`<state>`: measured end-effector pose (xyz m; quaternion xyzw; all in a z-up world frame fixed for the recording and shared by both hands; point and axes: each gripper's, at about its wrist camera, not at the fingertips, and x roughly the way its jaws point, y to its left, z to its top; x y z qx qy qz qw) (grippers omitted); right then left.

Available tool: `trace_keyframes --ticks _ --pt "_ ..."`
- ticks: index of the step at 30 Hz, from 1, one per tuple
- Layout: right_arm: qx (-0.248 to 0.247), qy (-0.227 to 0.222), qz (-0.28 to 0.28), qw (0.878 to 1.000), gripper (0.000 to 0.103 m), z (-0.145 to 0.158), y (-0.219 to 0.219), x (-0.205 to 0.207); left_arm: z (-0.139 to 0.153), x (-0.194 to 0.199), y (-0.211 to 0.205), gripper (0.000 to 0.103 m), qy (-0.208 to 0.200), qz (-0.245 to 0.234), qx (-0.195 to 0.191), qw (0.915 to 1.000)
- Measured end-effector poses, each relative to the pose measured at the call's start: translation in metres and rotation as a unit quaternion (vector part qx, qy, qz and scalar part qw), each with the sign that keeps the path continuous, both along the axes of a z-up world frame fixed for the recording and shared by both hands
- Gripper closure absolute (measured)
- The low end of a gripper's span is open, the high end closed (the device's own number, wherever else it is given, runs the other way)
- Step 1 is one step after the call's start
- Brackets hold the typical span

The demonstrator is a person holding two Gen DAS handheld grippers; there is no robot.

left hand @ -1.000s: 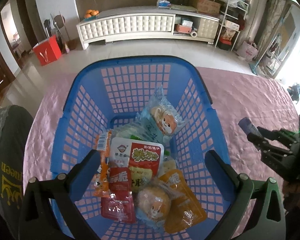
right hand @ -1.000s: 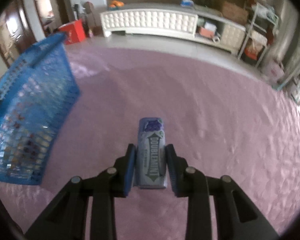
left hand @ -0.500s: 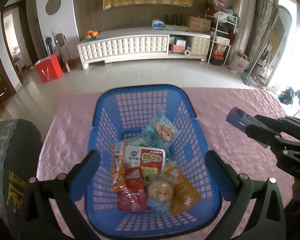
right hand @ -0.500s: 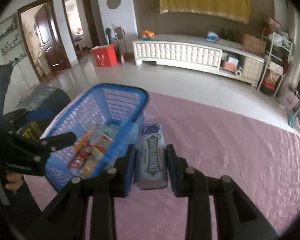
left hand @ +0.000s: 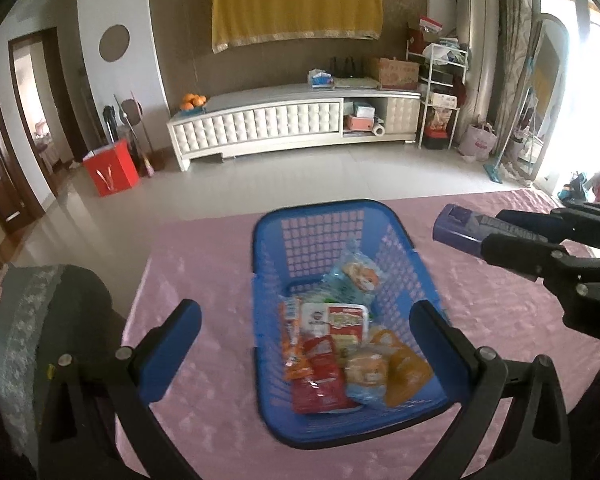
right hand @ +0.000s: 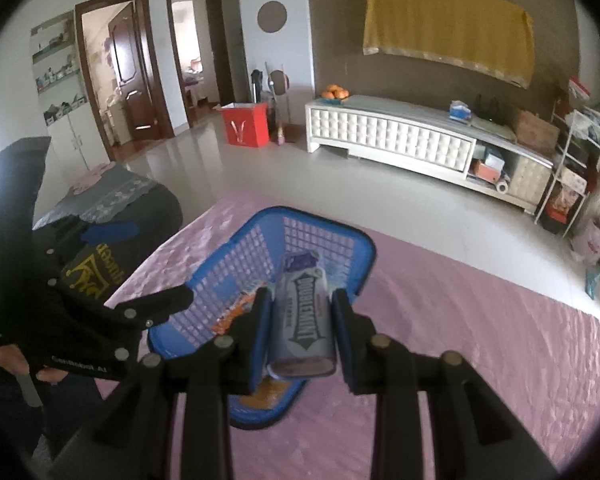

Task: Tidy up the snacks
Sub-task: 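Carry the gum box over the basket and open the right tool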

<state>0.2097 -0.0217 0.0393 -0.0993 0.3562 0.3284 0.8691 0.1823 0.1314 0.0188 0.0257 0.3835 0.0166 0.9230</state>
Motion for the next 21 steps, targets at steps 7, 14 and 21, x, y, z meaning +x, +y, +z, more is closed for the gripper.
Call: trace_keyframes --ticks 7,14,21 --pt "-0.015 0.018 0.022 0.999 0.068 -0.016 0.034 0.012 -0.013 0.004 0.034 0.000 0.016 0.022 -0.008 0.9996" --pt "-0.043 0.048 0.042 0.997 0.068 -0.050 0.064 0.023 -0.037 0.006 0.054 0.000 0.035 0.035 -0.019 0.9986" --pt "-0.077 0.075 0.058 0.992 0.068 -0.087 0.080 0.028 -0.055 0.012 0.054 0.000 0.050 0.035 -0.024 0.9979"
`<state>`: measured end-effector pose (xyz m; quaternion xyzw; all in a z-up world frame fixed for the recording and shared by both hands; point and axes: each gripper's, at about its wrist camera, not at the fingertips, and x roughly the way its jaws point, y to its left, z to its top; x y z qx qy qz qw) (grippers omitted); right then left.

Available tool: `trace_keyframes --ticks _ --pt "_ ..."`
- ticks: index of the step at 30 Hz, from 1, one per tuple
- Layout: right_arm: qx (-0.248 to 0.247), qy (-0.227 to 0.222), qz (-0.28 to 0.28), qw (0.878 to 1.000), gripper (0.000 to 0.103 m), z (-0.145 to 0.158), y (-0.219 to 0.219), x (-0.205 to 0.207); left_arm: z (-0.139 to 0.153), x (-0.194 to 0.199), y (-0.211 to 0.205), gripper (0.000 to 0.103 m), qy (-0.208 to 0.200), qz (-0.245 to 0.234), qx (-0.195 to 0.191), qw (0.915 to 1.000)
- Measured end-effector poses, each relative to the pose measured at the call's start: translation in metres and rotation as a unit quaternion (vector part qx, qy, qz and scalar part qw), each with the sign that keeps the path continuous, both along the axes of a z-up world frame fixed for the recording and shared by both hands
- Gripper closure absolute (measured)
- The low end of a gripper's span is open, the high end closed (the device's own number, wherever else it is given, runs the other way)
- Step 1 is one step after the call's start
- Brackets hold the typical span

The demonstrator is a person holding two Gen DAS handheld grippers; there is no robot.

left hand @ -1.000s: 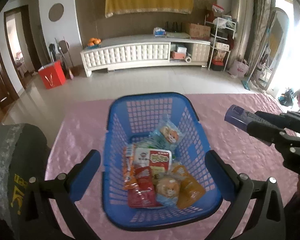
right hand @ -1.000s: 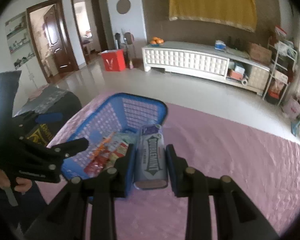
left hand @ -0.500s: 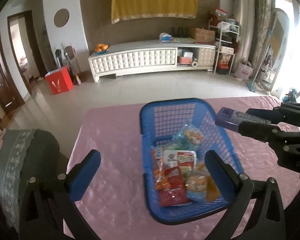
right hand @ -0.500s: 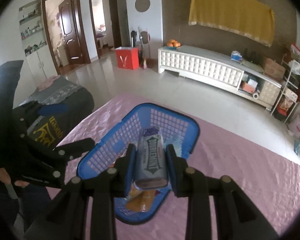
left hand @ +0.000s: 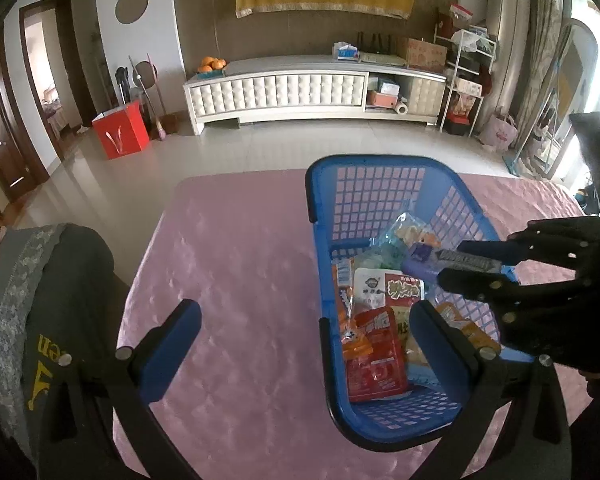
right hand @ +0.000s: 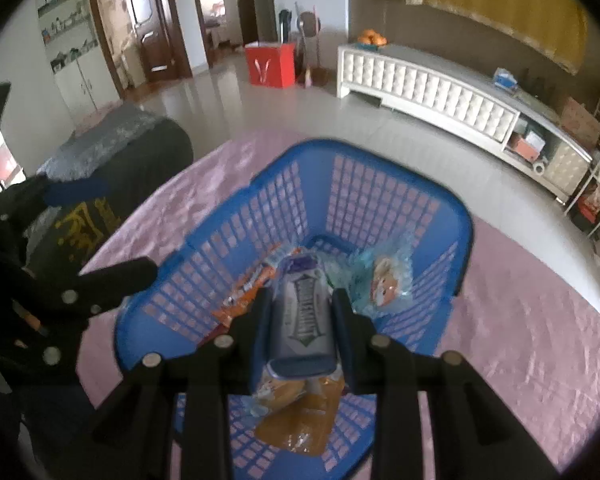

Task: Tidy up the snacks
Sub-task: 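Carry the gum box over the basket and open the right tool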

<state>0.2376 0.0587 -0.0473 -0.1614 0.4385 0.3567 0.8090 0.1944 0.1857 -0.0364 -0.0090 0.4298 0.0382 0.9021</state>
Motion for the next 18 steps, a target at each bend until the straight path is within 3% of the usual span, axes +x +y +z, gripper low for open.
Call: trace_keyframes --ticks 6,11,12,14,18 --pt "-0.024 0.004 0.001 1.000 0.068 -0.013 0.008 0.004 -0.005 0.001 0.006 0.000 0.001 0.011 -0.005 0.9999" --pt "-0.051 -0.019 0.000 0.999 0.066 -0.016 0.015 0.004 -0.007 -0.001 0.007 0.000 0.003 0.013 -0.005 0.9999" --pt "-0.054 -0.020 -0.001 0.998 0.062 -0.016 0.015 0.004 -0.007 -0.002 0.008 0.000 0.003 0.012 -0.007 0.9999" --pt "-0.056 -0.020 0.000 0.998 0.028 -0.016 0.014 0.004 -0.008 -0.004 0.007 0.000 0.003 0.009 -0.008 0.9999" --pt "-0.045 -0.048 -0.001 0.998 0.019 -0.005 0.006 -0.003 -0.003 -0.014 0.003 0.000 -0.015 0.011 -0.006 0.9998"
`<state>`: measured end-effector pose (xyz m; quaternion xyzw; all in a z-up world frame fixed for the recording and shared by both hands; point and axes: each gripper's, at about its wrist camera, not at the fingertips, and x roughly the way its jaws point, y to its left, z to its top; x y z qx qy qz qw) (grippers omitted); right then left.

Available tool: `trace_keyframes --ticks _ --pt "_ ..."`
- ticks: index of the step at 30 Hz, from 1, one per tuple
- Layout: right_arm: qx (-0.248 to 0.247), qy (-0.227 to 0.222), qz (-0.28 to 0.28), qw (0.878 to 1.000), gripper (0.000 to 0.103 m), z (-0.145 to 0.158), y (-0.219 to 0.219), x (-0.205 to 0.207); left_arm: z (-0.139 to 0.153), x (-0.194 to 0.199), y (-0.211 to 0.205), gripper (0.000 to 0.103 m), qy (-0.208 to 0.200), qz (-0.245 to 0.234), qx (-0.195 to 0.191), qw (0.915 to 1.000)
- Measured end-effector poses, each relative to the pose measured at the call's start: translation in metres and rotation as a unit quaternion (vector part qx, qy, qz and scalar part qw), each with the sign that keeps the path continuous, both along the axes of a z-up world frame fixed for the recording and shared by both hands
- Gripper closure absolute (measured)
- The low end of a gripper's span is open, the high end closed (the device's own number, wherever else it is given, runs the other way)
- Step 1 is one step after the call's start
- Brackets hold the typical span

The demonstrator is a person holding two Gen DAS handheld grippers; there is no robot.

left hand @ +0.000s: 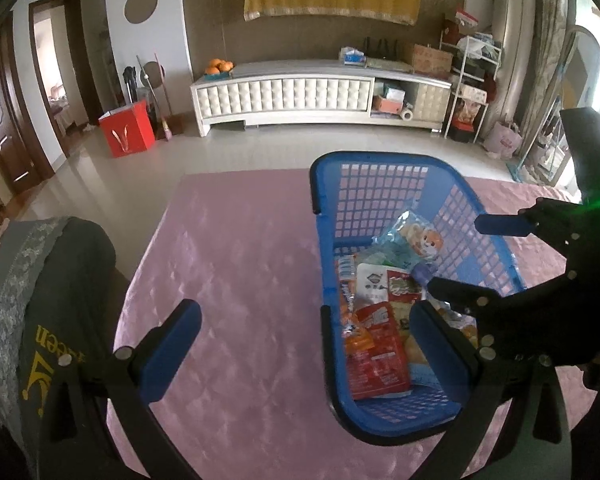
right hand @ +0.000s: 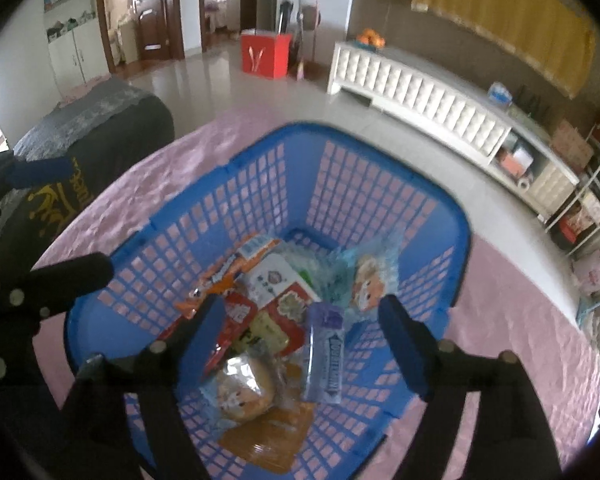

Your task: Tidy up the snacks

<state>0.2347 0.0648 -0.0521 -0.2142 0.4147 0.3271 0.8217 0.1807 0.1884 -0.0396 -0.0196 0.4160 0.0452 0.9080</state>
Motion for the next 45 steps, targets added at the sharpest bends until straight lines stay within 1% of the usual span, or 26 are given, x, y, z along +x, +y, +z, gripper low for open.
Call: trace_keyframes --ticks 4,6,7,8,9,12,14,16,19,23,26,29,33,37,45 --pt "0.025 0.026 -0.001 0.999 0.018 0.011 -0.014 -0.004 0.008 -0.009 -0.010 0.000 -0.010 -0.002 -0.005 0.9999" --pt "0.027 0.009 -0.006 1.000 0.017 0.020 -0.023 -0.011 0.015 -0.016 -0.018 0.000 -0.021 -0.004 -0.007 0.9997" --pt "0.033 -0.001 -0.009 0.999 0.014 0.025 -0.029 -0.015 0.020 -0.021 -0.022 0.000 -0.030 -0.006 -0.010 0.9995" --pt "0.042 -0.011 -0.016 0.999 0.005 0.032 -0.037 -0.020 0.023 -0.026 -0.027 0.000 -0.039 -0.007 -0.012 0.9992" --pt "0.049 -0.019 -0.022 0.998 0.000 0.037 -0.043 -0.024 0.027 -0.032 -0.032 0.000 -0.051 -0.007 -0.014 0.9986" --pt "0.054 -0.058 -0.027 0.997 0.000 0.056 -0.060 -0.043 0.035 -0.051 -0.049 0.000 -0.076 -0.002 -0.014 0.9970" --pt "0.065 -0.062 -0.025 0.996 0.000 0.066 -0.070 -0.055 0.040 -0.064 -0.058 0.000 -0.087 0.005 -0.017 0.9960" --pt "0.080 -0.069 -0.036 0.994 0.000 0.074 -0.084 -0.067 0.045 -0.076 -0.066 0.000 -0.096 0.010 -0.016 0.9952" --pt "0.102 -0.100 -0.064 0.988 0.000 0.088 -0.106 -0.089 0.059 -0.099 -0.083 0.000 -0.116 0.013 -0.001 0.9932" --pt "0.125 -0.137 -0.096 0.978 0.000 0.110 -0.135 -0.120 0.078 -0.126 -0.102 0.000 -0.140 0.009 -0.002 0.9901" --pt "0.121 -0.162 -0.114 0.973 0.000 0.121 -0.147 -0.142 0.090 -0.144 -0.113 0.000 -0.154 -0.001 -0.008 0.9880" --pt "0.117 -0.182 -0.125 0.968 0.000 0.130 -0.154 -0.163 0.100 -0.157 -0.125 0.000 -0.167 -0.013 -0.003 0.9859" --pt "0.133 -0.188 -0.144 0.962 0.000 0.140 -0.164 -0.183 0.111 -0.174 -0.138 0.000 -0.179 -0.028 -0.007 0.9834" --pt "0.141 -0.195 -0.154 0.958 0.000 0.143 -0.170 -0.201 0.117 -0.189 -0.147 0.000 -0.189 -0.034 0.004 0.9815" --pt "0.166 -0.190 -0.167 0.953 0.000 0.143 -0.179 -0.216 0.119 -0.208 -0.151 0.000 -0.194 -0.033 0.000 0.9804"
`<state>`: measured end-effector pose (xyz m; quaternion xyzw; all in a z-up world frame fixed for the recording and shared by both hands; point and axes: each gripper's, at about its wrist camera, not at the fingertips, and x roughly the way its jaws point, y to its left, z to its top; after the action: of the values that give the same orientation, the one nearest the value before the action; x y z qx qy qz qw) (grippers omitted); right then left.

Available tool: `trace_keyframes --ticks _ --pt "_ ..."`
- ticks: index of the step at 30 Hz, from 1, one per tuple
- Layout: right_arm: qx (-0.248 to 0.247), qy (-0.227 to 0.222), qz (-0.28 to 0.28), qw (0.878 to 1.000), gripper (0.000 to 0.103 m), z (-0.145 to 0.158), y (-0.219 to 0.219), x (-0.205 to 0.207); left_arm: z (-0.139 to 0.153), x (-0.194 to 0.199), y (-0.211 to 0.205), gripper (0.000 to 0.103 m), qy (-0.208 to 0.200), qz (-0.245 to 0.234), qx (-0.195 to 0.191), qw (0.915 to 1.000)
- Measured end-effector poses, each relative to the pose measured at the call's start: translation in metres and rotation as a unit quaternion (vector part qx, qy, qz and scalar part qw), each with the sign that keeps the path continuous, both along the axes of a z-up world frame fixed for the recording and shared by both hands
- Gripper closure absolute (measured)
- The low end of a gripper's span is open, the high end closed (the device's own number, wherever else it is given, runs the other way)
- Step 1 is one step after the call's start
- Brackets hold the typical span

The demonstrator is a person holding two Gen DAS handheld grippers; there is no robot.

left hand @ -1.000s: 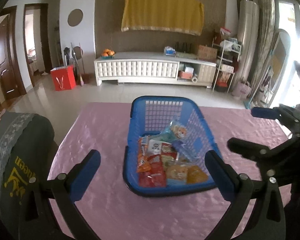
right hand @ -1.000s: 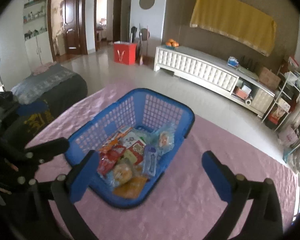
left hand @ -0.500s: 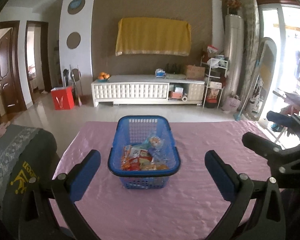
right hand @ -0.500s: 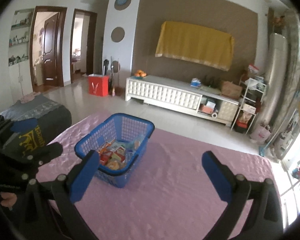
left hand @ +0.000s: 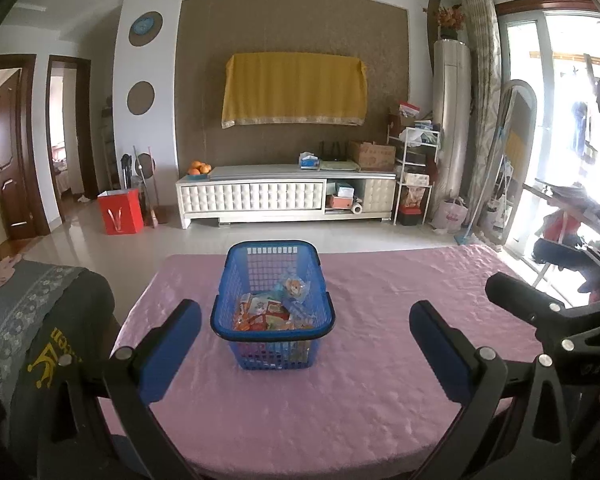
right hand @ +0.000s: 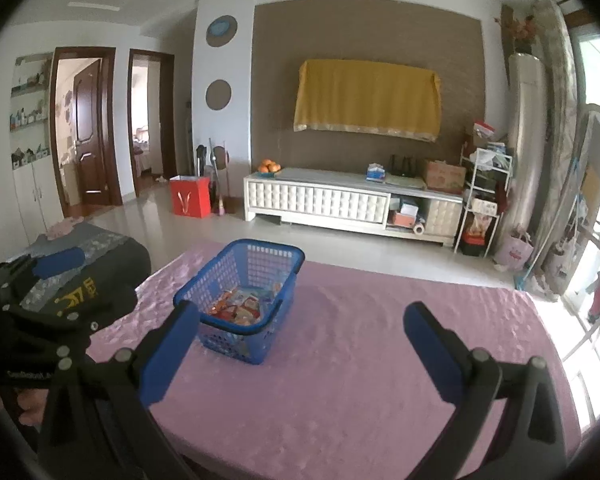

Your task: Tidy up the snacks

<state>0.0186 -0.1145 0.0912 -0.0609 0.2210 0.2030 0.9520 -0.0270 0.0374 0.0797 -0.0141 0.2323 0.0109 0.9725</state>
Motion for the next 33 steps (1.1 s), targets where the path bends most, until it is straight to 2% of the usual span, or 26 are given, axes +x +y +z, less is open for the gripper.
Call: trace_keyframes --ticks 33 --pt "-0.002 0.005 -0.011 1.000 0.000 -0.004 -0.005 -0.028 0.005 -0.017 -0.009 0.000 -0.006 -0.016 0.003 0.9998"
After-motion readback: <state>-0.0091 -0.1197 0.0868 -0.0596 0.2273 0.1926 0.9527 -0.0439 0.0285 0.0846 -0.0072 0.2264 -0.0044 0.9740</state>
